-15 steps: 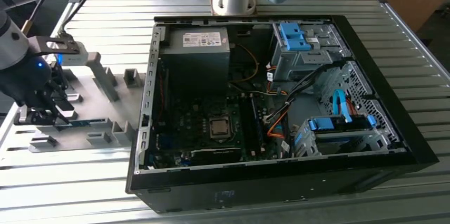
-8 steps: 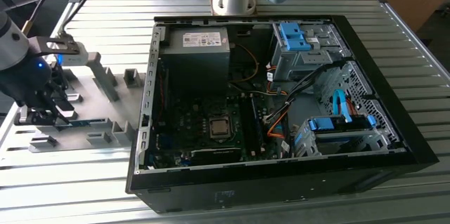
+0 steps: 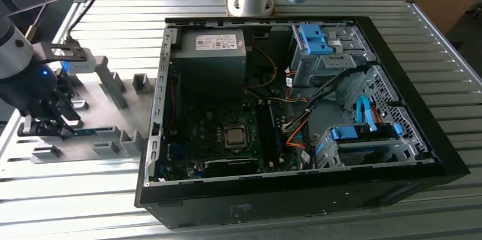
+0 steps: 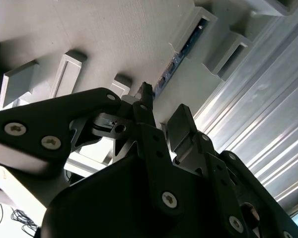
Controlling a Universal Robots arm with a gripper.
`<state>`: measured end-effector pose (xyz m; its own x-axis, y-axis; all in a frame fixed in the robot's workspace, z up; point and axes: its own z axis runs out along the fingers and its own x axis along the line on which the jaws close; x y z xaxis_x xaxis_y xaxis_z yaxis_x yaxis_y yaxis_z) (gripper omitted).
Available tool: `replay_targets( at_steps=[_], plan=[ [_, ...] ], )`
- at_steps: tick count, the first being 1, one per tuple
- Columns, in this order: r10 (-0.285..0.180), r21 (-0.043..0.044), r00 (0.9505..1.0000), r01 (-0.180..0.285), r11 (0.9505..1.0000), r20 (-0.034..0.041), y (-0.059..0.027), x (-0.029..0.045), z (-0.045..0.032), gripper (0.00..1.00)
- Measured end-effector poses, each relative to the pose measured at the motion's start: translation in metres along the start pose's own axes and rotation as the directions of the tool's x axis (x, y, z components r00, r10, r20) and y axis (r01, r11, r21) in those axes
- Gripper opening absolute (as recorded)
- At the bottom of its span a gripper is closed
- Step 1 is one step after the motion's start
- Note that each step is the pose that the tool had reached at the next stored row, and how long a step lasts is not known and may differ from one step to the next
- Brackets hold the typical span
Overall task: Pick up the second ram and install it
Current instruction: 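Pick up the second ram and move it above second insertion slot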
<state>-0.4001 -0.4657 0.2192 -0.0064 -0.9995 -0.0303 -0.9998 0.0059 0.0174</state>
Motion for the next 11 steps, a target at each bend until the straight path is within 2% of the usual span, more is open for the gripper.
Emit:
replay_targets(
  at_steps=[11],
  plan=[
    [0.0,0.0,1.0,0.0,1.0,0.0,0.0,0.0007,0.0147,0.4]
  ],
)
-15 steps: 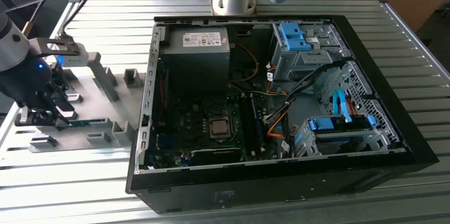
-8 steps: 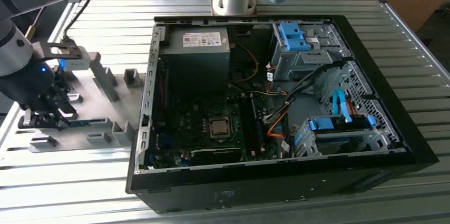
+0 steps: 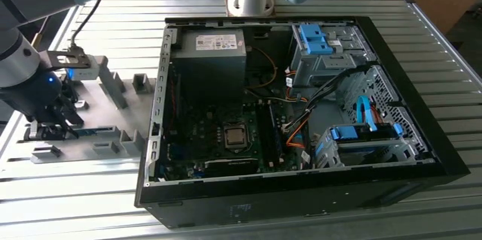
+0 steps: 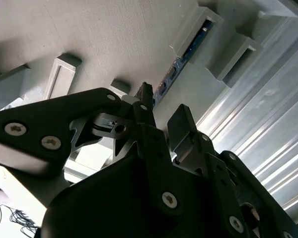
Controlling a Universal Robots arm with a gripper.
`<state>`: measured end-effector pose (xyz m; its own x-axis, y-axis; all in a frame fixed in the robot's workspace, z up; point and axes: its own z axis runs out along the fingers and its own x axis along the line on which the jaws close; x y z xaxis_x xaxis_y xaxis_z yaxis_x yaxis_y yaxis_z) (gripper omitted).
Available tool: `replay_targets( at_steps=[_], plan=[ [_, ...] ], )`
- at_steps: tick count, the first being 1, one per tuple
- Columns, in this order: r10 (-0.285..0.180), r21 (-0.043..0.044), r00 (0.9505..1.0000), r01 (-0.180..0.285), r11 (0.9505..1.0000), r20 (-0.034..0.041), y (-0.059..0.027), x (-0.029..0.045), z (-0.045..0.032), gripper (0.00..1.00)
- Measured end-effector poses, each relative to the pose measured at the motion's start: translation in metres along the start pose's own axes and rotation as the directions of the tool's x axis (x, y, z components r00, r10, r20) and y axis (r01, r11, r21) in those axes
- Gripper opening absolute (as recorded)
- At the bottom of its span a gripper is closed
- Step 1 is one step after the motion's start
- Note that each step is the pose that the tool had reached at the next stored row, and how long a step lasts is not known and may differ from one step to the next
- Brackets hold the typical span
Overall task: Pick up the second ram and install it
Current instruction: 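Pick up the second ram and move it above second insertion slot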
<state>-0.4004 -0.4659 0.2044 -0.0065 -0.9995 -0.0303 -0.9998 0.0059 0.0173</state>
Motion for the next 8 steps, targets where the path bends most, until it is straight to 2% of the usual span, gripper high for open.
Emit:
replay_targets(
  at_steps=[8],
  plan=[
    [0.0,0.0,1.0,0.0,1.0,0.0,0.0007,0.0004,0.0044,0.38]
  ],
)
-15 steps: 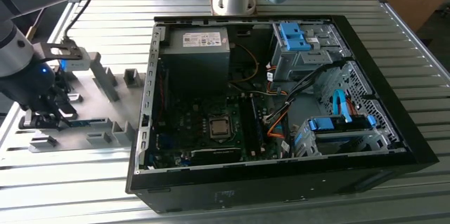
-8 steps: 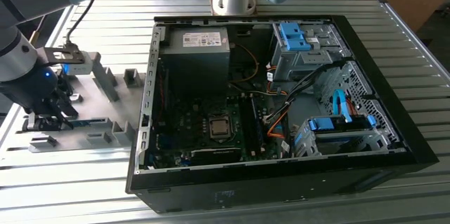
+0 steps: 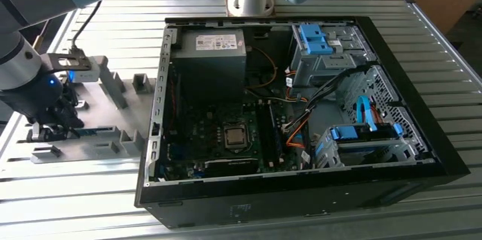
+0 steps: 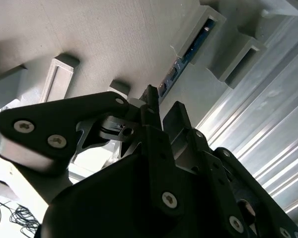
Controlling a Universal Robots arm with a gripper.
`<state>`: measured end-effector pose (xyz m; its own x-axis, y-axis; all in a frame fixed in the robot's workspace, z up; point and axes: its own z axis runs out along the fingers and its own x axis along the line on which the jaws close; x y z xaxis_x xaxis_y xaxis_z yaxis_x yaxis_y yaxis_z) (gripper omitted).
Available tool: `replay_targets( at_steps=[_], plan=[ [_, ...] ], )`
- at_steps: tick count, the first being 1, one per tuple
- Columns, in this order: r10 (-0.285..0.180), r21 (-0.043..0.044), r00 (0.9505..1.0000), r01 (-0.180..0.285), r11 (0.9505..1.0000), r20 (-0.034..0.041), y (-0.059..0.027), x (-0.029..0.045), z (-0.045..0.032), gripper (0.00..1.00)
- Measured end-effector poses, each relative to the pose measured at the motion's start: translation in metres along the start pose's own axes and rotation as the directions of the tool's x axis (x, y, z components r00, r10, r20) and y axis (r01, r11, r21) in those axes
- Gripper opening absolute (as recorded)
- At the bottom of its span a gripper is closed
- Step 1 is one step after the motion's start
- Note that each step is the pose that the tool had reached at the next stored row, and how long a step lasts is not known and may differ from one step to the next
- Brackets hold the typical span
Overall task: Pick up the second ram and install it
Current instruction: 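Pick up the second ram and move it above second insertion slot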
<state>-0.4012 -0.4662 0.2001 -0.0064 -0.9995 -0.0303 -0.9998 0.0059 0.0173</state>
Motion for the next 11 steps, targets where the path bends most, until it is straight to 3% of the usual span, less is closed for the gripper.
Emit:
replay_targets(
  at_steps=[1,11],
  plan=[
    [0.0,0.0001,1.0,0.0,1.0,0.0001,0.0002,0.0,0.0004,0.31],
    [0.0,-0.0002,1.0,0.0,1.0,-0.0001,0.0023,-0.0012,0.0043,0.31]
  ],
)
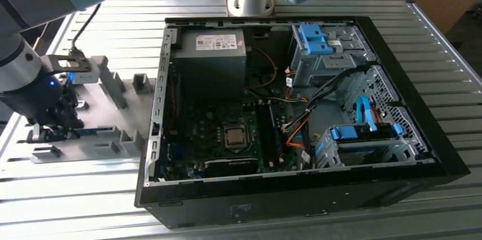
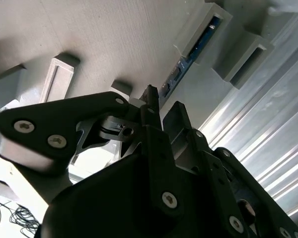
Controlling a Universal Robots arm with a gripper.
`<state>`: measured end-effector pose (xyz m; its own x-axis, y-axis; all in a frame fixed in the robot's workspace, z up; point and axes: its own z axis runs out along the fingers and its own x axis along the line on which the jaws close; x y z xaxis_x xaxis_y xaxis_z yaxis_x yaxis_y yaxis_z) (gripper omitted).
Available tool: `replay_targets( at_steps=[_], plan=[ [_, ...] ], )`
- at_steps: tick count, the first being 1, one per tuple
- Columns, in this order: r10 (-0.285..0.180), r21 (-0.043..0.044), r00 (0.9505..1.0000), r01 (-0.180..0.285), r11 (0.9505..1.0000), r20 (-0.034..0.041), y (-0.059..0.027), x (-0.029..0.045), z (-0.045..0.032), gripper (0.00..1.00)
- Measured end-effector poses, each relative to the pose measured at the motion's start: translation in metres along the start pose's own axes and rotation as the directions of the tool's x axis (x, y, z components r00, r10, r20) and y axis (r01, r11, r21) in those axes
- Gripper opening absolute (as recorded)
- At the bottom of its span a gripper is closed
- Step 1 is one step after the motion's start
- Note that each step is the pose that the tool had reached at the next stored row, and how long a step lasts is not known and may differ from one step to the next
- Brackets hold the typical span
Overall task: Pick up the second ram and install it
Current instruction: 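Pick up the second ram and move it above second insertion slot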
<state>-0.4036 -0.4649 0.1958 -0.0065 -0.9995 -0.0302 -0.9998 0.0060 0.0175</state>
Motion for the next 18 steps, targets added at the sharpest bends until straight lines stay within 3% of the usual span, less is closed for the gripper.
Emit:
replay_targets(
  at_steps=[13,14,18],
  plan=[
    [0.0,-0.0001,1.0,0.0,1.0,0.0,0.0026,-0.0021,0.0038,0.3],
    [0.0,0.0,1.0,0.0,1.0,0.0,0.0026,-0.0021,0.004,0.23],
    [0.0,0.0,1.0,0.0,1.0,0.0001,0.0026,-0.0021,0.0044,0.23]
  ],
)
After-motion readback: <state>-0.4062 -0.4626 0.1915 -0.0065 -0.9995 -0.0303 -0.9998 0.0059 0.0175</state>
